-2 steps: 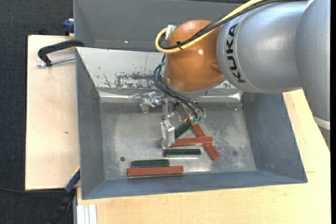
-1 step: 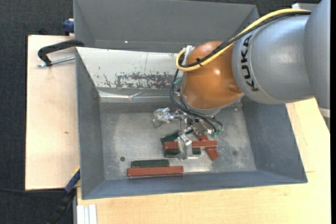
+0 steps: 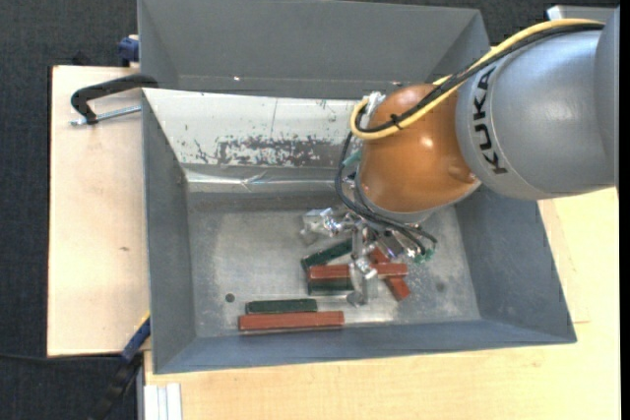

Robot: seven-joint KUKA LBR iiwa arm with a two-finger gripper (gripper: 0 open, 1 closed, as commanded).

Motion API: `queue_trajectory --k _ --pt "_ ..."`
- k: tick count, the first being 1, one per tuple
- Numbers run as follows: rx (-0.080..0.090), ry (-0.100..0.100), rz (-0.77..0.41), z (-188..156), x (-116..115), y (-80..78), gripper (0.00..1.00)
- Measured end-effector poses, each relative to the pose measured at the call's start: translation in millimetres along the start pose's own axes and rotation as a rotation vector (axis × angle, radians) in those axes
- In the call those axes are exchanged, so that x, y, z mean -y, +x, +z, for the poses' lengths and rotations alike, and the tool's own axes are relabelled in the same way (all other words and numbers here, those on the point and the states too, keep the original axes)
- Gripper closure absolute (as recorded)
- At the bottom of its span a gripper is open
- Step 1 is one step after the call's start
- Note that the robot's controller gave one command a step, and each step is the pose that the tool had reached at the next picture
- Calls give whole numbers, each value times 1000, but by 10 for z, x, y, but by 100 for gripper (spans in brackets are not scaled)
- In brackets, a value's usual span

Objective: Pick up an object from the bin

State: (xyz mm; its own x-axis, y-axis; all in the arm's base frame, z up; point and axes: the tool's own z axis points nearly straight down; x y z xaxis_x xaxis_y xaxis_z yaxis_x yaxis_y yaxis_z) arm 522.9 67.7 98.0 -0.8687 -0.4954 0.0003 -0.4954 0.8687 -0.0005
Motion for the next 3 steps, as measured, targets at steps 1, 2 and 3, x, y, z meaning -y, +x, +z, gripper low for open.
queue_trajectory --k 1,2,3 --pt "3 0 -153 266 65 89 100" --pt "3 -1 -152 266 65 89 100" --pt "6 0 -104 -978 52 62 100"
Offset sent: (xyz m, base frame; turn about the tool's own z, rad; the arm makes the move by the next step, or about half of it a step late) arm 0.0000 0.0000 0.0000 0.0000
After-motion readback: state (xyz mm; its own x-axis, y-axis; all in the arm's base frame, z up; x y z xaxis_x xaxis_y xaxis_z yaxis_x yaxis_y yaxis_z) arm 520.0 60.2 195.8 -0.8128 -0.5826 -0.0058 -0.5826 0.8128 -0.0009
